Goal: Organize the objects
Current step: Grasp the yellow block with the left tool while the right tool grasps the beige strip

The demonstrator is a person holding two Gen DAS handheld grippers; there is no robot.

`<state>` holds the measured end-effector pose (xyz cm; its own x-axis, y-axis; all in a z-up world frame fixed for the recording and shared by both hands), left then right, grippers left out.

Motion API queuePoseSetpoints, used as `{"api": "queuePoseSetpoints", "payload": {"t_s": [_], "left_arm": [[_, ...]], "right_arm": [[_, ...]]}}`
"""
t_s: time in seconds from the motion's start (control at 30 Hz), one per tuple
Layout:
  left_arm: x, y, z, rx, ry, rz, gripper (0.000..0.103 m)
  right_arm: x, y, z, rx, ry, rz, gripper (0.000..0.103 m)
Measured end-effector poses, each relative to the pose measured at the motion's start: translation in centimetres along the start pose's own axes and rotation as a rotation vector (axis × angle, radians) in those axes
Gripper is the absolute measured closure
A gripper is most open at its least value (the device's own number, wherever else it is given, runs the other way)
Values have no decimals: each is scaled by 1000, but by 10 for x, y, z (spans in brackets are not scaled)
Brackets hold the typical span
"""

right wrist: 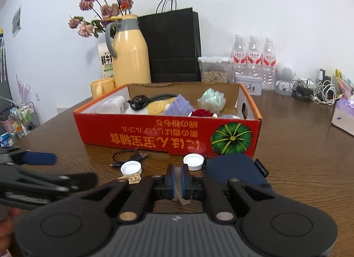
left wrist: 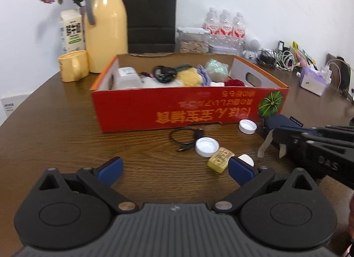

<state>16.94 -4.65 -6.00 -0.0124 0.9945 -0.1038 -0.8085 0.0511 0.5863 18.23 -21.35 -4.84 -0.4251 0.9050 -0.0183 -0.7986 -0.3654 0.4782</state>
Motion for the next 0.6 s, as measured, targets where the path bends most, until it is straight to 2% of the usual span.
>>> {"api": "queuePoseSetpoints", "payload": {"t_s": [0.1, 0.27, 0.37, 0.47, 0.6], "left_arm": [[-10, -9, 2, 6, -19, -13, 1], [-21, -23, 1, 38, -43, -35, 25], [-25, -28, 0, 56, -42, -50, 34], [-27, -32, -1, 68, -39, -68, 37], [-29, -34, -2, 82, -25, -102, 47]], "right_arm": [[-4, 7, -1, -9, 0, -6, 98], [-7, 11, -4, -14, -3, -5, 98], [-7, 13, -6, -18, -1, 3, 98], [-5, 14, -7, -19, -1, 10, 98], [-5, 14, -8, -20, -2, 17, 98]]}}
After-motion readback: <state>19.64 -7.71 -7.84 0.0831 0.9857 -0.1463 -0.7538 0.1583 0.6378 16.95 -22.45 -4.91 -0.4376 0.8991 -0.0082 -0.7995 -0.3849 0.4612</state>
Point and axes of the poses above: each gripper's, at about its wrist camera, not at the fingertips, and y roughly against the way its jaws point, x to its left, z to its top, the point moved 7 cm from there along -y, roughly the way its jaws point, and after that the axes turned 6 degrees about y, right-handed, at the moved point
